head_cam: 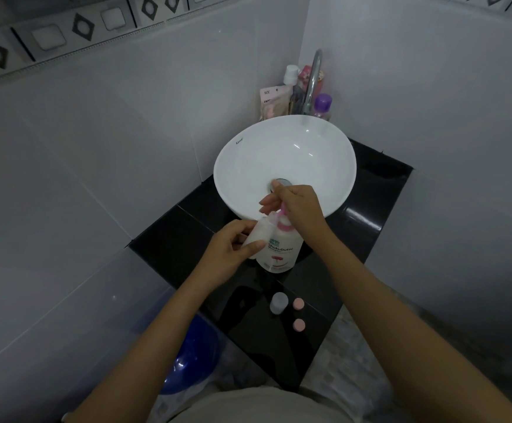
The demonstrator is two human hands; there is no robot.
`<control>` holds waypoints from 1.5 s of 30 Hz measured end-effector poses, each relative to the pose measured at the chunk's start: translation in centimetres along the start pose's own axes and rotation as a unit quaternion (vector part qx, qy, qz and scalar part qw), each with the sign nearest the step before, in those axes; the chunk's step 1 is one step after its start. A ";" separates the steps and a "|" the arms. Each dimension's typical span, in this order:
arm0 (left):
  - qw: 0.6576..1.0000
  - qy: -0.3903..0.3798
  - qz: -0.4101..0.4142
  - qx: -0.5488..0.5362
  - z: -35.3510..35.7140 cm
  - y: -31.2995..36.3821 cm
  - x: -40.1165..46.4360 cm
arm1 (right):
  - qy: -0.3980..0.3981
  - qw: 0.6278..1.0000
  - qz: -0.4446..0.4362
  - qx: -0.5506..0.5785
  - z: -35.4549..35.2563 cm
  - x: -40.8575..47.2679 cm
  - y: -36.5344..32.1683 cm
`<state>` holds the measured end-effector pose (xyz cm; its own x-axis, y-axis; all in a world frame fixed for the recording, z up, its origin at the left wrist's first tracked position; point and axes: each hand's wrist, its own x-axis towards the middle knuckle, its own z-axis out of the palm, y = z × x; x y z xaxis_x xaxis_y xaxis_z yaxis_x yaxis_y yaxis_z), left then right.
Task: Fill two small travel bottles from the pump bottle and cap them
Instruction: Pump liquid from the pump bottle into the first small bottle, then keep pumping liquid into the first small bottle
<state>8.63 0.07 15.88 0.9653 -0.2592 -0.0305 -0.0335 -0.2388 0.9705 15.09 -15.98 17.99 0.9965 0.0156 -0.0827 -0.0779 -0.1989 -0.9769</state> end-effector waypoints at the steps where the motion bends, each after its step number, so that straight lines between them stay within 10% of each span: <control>1: 1.000 0.003 0.000 -0.002 0.0 -0.1 -0.1 | 0.001 1.000 -0.002 0.001 0.0 0.0 0.0; 37: 0.984 -0.046 -0.120 0.126 3.4 -12.4 -4.0 | 0.009 1.000 -0.013 0.011 0.1 0.2 0.1; 45: 0.960 -0.014 0.035 0.276 4.5 -10.5 -3.8 | 0.010 1.000 -0.018 0.018 0.2 0.4 0.3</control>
<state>4.10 -0.66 4.69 0.9486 -0.3159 0.0167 -0.2380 -0.6778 0.6956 15.41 -15.86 17.63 0.9991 0.0021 -0.0429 -0.0420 -0.1625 -0.9858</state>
